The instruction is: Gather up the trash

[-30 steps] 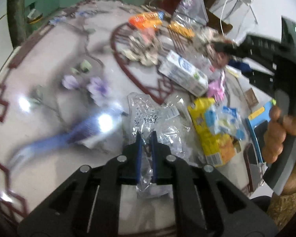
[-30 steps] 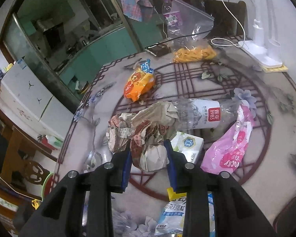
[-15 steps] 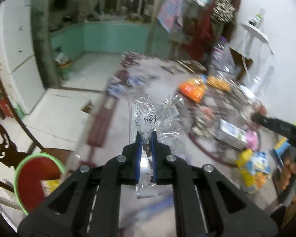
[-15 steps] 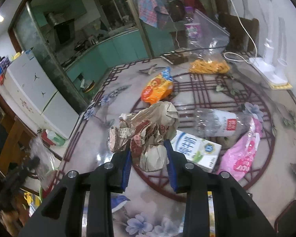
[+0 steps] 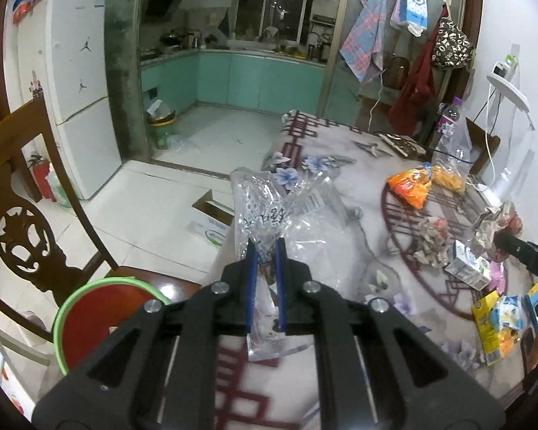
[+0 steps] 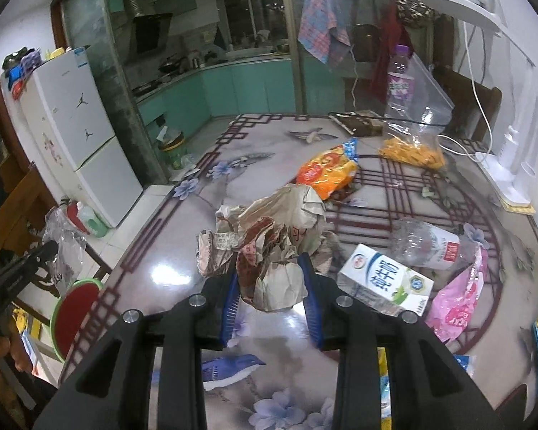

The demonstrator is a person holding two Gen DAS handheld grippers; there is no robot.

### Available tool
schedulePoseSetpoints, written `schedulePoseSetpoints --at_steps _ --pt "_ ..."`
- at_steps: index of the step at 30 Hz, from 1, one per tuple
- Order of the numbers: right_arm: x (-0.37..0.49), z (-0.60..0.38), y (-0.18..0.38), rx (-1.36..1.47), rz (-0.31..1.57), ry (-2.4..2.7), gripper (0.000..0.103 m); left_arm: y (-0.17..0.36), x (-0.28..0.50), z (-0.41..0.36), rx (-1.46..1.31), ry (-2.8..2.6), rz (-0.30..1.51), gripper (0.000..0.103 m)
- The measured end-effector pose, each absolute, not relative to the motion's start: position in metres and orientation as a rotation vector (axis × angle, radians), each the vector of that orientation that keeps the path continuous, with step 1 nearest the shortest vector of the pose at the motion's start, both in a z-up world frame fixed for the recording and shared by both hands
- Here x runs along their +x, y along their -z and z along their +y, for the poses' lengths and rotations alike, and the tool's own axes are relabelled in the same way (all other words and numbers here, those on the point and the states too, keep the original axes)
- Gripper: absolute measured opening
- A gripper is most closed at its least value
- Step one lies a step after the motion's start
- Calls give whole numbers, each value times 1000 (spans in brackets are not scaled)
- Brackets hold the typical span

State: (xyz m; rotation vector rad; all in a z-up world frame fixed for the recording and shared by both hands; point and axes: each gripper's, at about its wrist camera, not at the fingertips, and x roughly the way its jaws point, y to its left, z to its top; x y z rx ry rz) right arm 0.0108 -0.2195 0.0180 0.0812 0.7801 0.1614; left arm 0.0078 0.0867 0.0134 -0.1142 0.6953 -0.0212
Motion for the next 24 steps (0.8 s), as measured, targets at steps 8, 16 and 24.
schedulePoseSetpoints --at_steps 8,16,24 --pt "8 -179 -8 21 810 -220 31 -11 1 119 -108 -46 695 9" --pt "-5 -134 3 -42 803 -330 33 -4 -14 182 -82 -208 699 9" --pt "-11 -64 23 -62 851 -490 33 8 -31 251 -203 -339 751 9"
